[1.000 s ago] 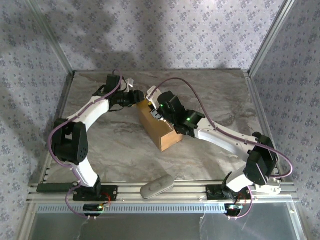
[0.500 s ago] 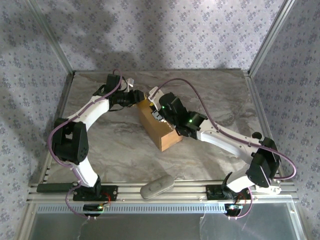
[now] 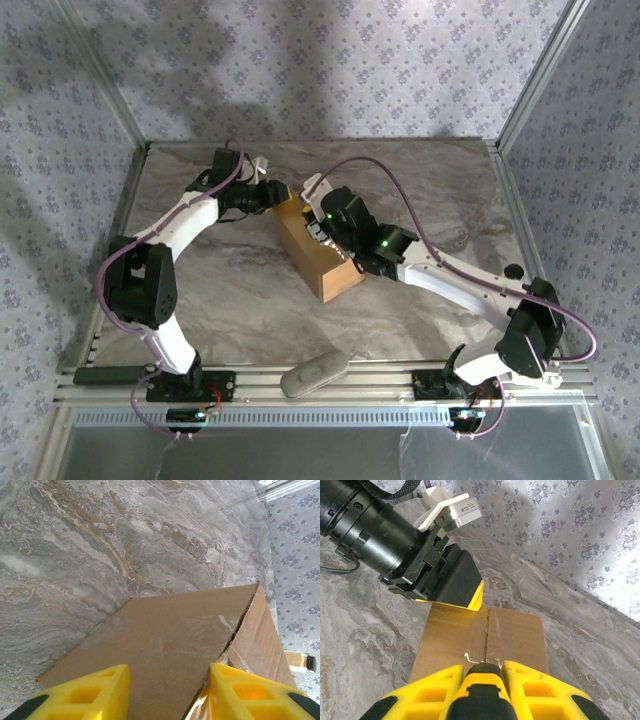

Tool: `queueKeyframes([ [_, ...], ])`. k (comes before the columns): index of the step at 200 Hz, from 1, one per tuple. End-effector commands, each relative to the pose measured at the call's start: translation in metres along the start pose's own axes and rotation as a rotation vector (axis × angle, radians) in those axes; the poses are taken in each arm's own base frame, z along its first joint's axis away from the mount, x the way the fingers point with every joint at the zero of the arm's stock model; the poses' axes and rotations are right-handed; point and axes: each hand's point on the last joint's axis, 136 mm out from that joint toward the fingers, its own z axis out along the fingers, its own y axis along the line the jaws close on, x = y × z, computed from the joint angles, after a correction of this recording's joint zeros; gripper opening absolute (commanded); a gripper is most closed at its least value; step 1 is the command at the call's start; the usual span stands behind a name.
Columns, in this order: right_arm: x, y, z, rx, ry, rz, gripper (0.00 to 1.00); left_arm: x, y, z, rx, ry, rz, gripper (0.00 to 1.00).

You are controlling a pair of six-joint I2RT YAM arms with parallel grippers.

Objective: Unpack the express box

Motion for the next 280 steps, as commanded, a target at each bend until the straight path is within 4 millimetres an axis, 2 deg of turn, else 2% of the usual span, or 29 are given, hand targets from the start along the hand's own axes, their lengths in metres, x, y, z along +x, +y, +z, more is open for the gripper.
queueKeyframes([
  [1, 0.023, 0.016, -0.010, -0.072, 0.084, 0.034, 0.00, 0.031, 0.070, 0.017, -0.249, 0.087, -0.135, 0.41],
  [61, 0.021, 0.015, -0.022, -0.078, 0.090, 0.059, 0.00, 0.032, 0.072, 0.017, -0.260, 0.091, -0.139, 0.41],
  [98, 0.023, 0.015, -0.023, -0.080, 0.092, 0.066, 0.00, 0.032, 0.073, 0.017, -0.265, 0.092, -0.140, 0.41],
  [100, 0.035, 0.016, -0.021, -0.080, 0.116, 0.058, 0.00, 0.032, 0.073, 0.017, -0.265, 0.094, -0.141, 0.41],
  [103, 0.040, 0.016, -0.019, -0.079, 0.128, 0.056, 0.00, 0.032, 0.072, 0.017, -0.264, 0.093, -0.139, 0.41],
  [129, 0.049, 0.017, -0.018, -0.076, 0.148, 0.052, 0.00, 0.032, 0.074, 0.017, -0.274, 0.094, -0.141, 0.40],
  [194, 0.039, 0.018, -0.031, -0.075, 0.130, 0.036, 0.00, 0.033, 0.080, 0.017, -0.299, 0.099, -0.148, 0.39],
  [280, 0.057, 0.023, -0.034, -0.071, 0.169, 0.048, 0.00, 0.033, 0.084, 0.017, -0.315, 0.096, -0.162, 0.37],
])
